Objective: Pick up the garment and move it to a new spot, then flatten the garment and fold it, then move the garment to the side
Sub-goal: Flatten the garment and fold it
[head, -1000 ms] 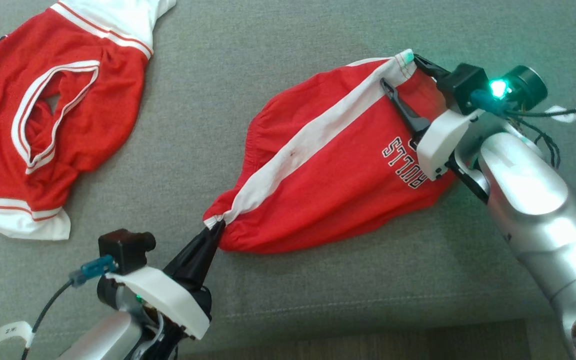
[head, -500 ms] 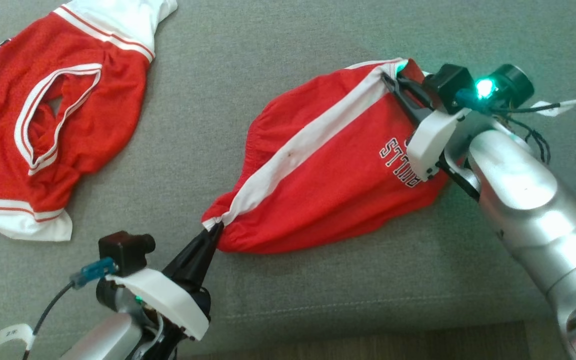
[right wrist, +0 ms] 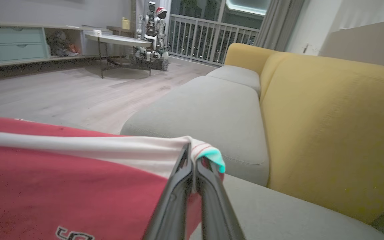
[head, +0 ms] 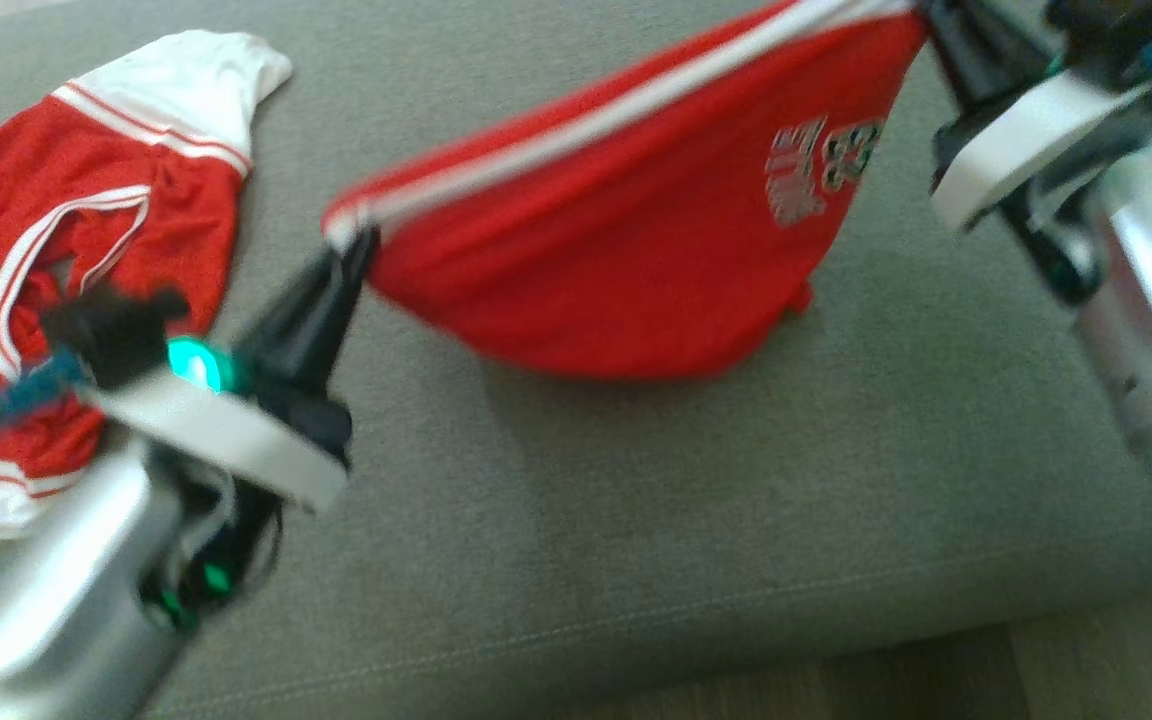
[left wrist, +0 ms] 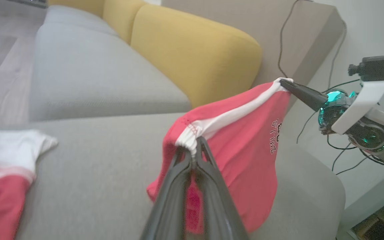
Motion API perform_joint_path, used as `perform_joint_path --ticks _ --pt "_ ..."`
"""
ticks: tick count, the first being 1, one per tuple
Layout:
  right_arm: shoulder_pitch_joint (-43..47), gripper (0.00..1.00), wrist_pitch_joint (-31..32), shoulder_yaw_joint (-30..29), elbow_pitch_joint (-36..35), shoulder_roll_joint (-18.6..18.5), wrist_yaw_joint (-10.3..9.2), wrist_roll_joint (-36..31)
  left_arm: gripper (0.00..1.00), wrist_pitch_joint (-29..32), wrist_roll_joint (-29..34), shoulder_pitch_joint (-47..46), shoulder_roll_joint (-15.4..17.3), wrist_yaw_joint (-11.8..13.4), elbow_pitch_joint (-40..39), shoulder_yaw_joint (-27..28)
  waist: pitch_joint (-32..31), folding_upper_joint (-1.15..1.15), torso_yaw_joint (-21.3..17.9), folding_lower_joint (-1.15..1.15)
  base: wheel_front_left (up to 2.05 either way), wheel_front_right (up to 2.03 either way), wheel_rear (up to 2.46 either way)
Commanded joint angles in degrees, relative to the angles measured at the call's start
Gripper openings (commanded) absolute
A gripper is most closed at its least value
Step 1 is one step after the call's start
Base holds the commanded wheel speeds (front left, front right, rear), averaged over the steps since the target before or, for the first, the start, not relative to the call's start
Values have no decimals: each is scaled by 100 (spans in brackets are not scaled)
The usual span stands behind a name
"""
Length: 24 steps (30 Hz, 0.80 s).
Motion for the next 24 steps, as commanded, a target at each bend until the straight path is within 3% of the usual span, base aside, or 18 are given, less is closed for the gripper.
perform_joint_path --ticks 1,6,11,16,20,24 --pt "-344 0 97 -127 -203 -99 -3 84 0 142 41 -557 266 -43 -246 357 26 0 -98 0 0 0 0" --pt "-1053 0 674 -310 -283 -221 -3 463 0 1106 229 -2233 407 -319 -21 335 368 0 -212 0 0 0 0" --pt "-1993 0 943 -374 32 -315 -3 691 0 1425 801 -4088 178 -528 1039 203 942 0 -278 0 0 0 0" --pt "-3084 0 333 -677 622 -354 -3 225 0 788 1780 -5712 -187 -559 2188 57 1542 0 -372 0 0 0 0" --pt "-3810 0 -147 -1262 860 -438 -3 -539 0 -180 2534 -6652 -494 -293 2859 12 1909 0 -372 0 0 0 0" --pt "-3912 0 -195 -2183 21 -355 -3 -1300 0 -528 2982 -7004 -747 -60 3047 70 2163 0 -328 0 0 0 0"
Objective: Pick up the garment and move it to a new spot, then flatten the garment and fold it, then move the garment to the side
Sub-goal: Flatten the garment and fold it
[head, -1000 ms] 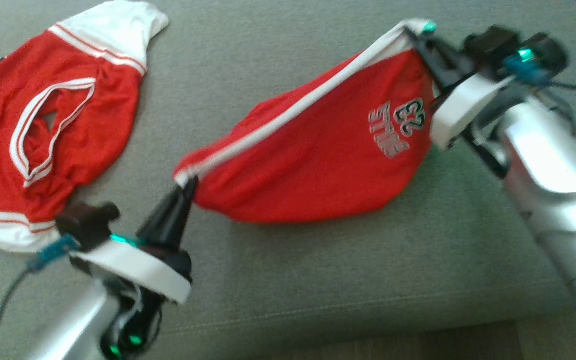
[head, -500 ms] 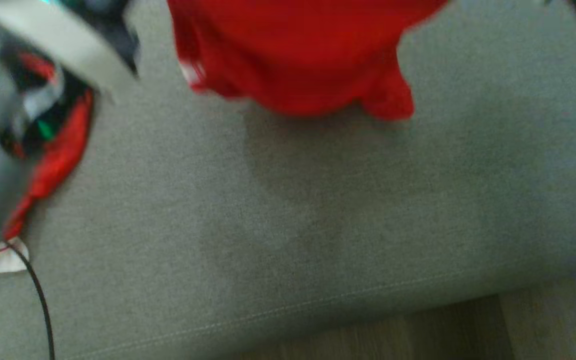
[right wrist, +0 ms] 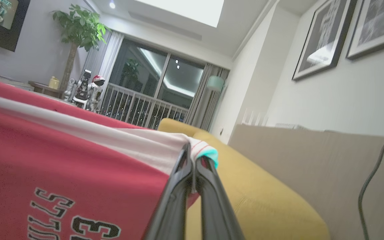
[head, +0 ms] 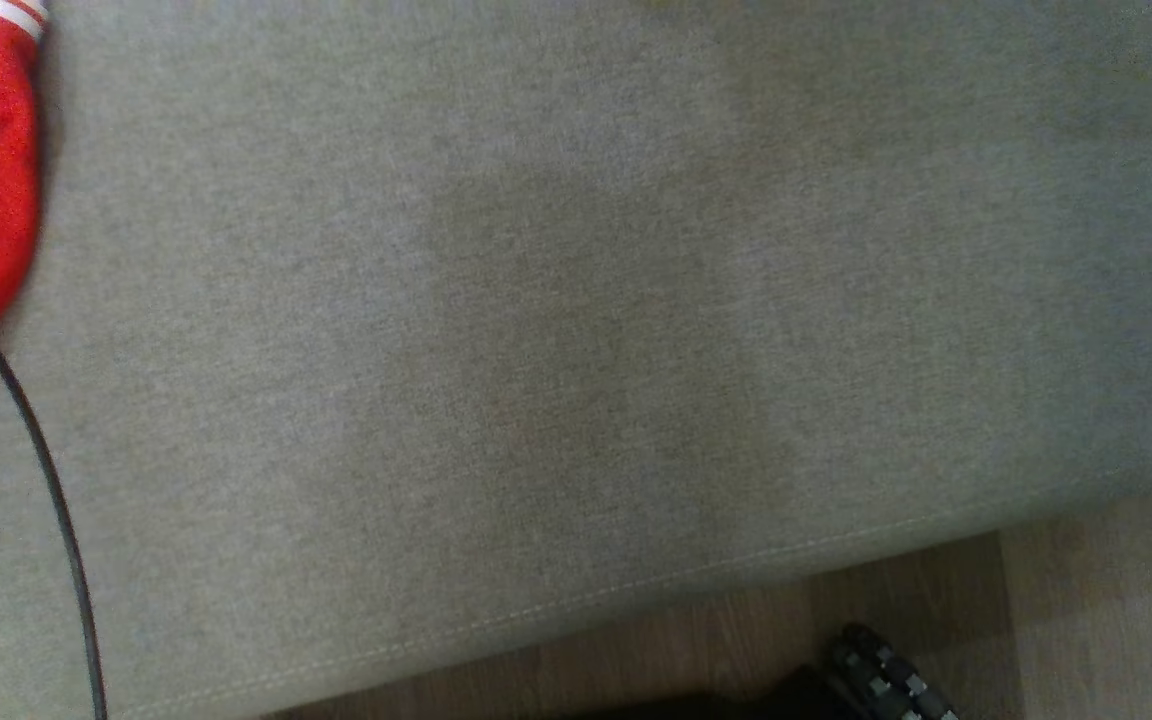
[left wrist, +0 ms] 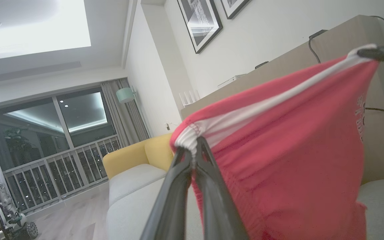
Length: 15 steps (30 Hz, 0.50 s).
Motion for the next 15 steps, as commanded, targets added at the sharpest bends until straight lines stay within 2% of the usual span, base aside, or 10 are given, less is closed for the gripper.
perform_joint_path --ticks 1,2,3,8,12,15 --pt "16 0 -5 -347 -419 -70 -53 -205 0 -35 69 -194 233 95 -66 283 232 0 20 0 0 0 0" --pt "384 0 -7 -619 -892 82 -53 -453 0 -46 188 -18 168 37 -276 347 292 0 28 0 0 0 0" --pt "384 0 -7 -619 -892 82 -53 -453 0 -46 188 -18 168 37 -276 347 292 0 28 0 0 0 0" --pt "1659 0 -8 -840 -1466 360 -53 -607 0 -49 396 1117 234 -229 -558 329 266 0 29 0 0 0 0" --pt "2710 0 -8 -682 -1634 403 -53 -354 0 -50 456 2198 311 -448 -893 106 145 0 33 0 0 0 0" --pt "3626 0 23 -509 -2017 370 -53 10 0 -50 468 3114 444 -515 -1199 -94 -27 0 48 0 0 0 0"
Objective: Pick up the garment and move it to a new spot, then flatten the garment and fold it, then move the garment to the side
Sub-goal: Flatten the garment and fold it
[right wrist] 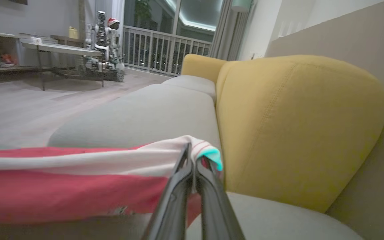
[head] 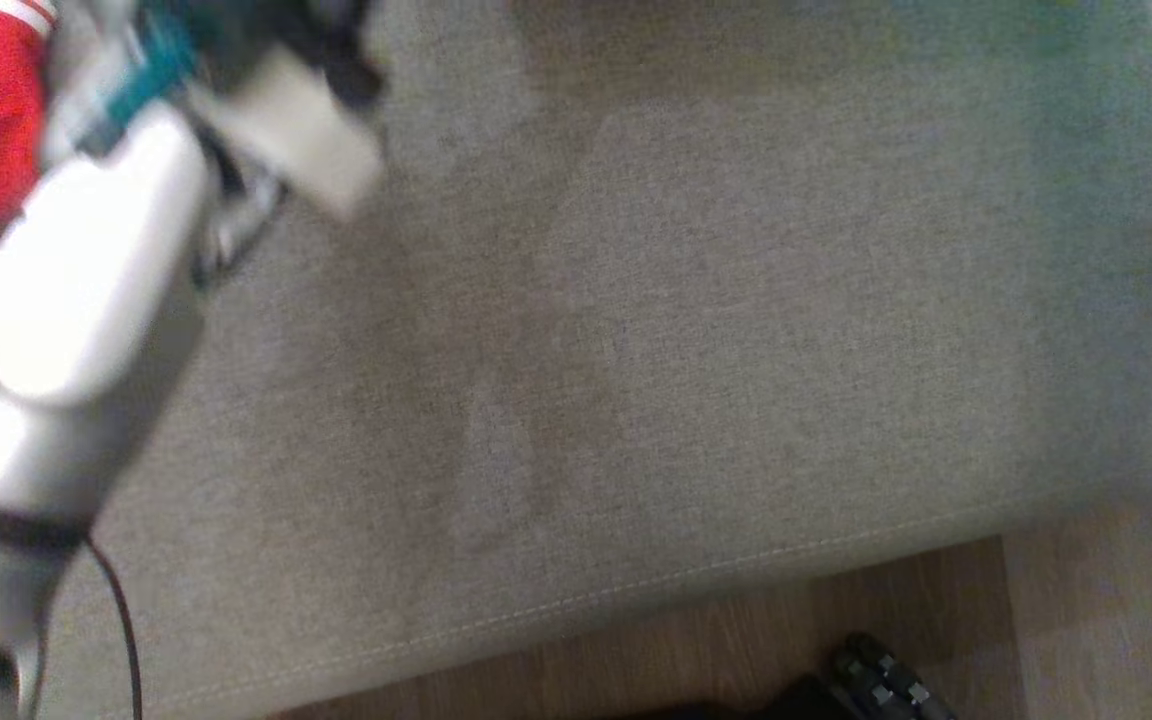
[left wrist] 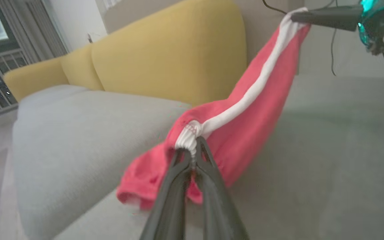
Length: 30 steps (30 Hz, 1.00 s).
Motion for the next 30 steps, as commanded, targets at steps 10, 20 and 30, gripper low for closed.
perform_joint_path --ticks 10,20,30 --pt "3536 0 1169 72 -1943 -296 -44 1144 0 -21 351 2529 653 253 -861 -1 -700 0 57 -1 0 0 0" --pt "5201 0 1507 -68 -2924 -611 -44 1782 0 -21 382 3877 787 697 -1446 180 -1169 0 40 -1 0 0 0" --pt "6210 0 1676 -712 -3873 -1084 -44 2004 0 -21 332 4708 841 1064 -2404 386 -1334 0 186 -1 0 0 0"
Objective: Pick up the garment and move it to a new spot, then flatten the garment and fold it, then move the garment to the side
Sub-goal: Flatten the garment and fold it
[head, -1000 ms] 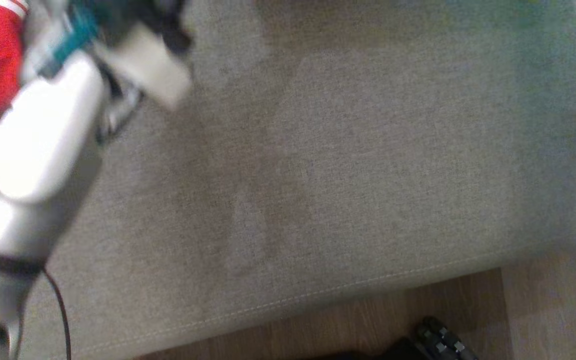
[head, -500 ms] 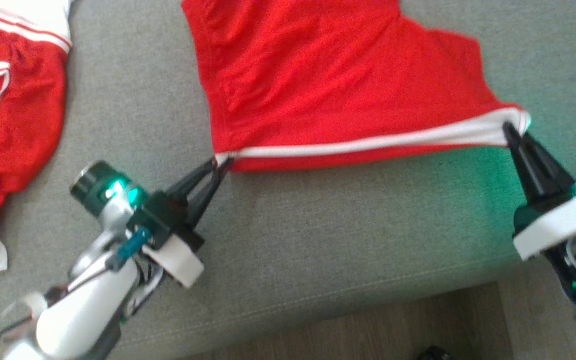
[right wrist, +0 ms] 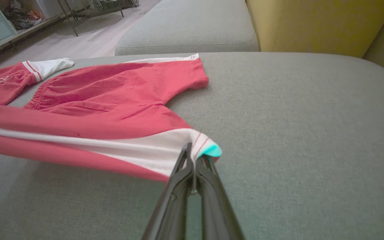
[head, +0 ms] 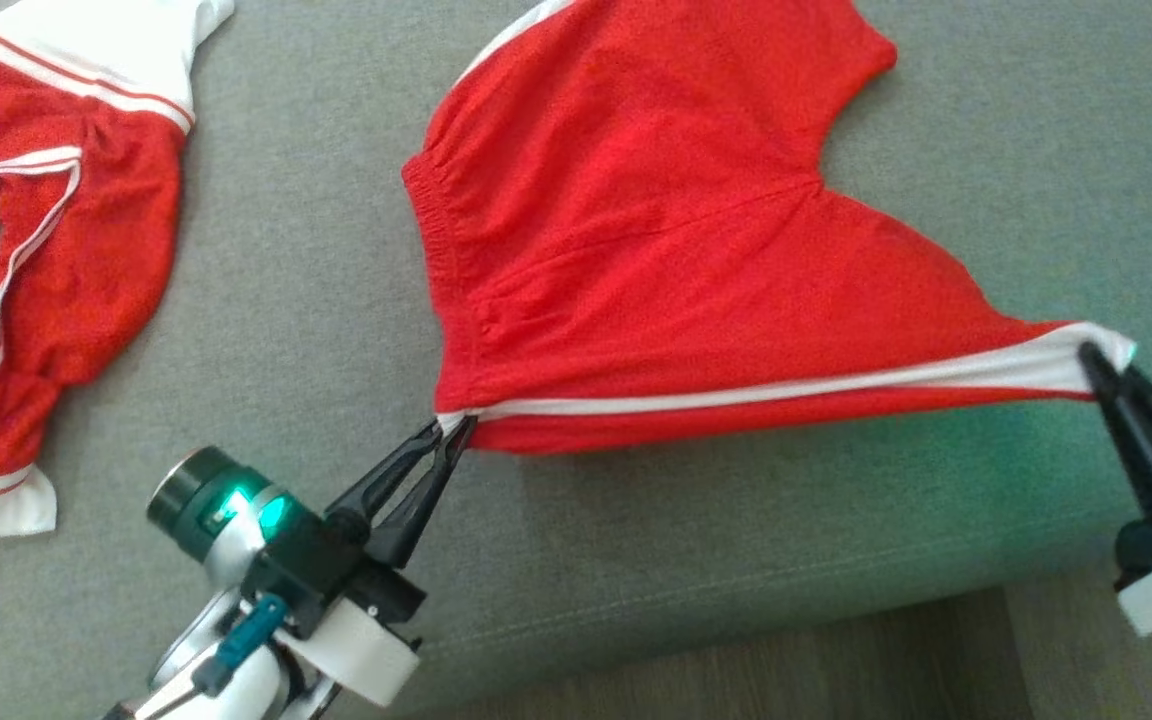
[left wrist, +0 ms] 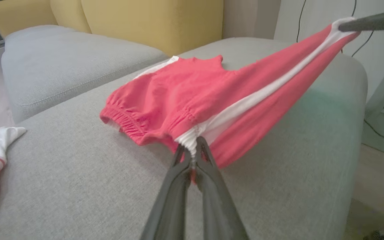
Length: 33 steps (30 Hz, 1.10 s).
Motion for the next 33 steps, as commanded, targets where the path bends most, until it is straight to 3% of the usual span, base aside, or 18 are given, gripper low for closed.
perform_joint_path --ticks 1,4,9,13,22,33 --pt "-120 0 66 -170 -175 -266 -46 -38 0 -28 -113 -129 111 60 -215 344 -2 0 31 0 0 0 0" --pt "-346 0 203 -237 -127 -209 -46 -174 0 -28 -231 -189 27 -20 -194 377 -6 0 61 0 0 0 0" --pt "-1335 0 786 99 285 -139 -46 -412 0 -25 -748 -642 -451 -373 112 452 39 0 167 0 0 0 0" --pt "-2182 0 1176 368 779 -395 -46 -655 0 175 -1239 -1143 -884 -637 641 467 166 0 345 0 0 0 0" --pt "-4318 0 1819 918 1758 -770 -46 -696 0 528 -2387 -2316 -1667 -920 1560 769 715 0 706 0 0 0 0" --pt "-6363 0 1858 2024 3227 -855 -46 -609 0 644 -2831 -3243 -2001 -1008 2266 827 1229 0 1025 0 0 0 0"
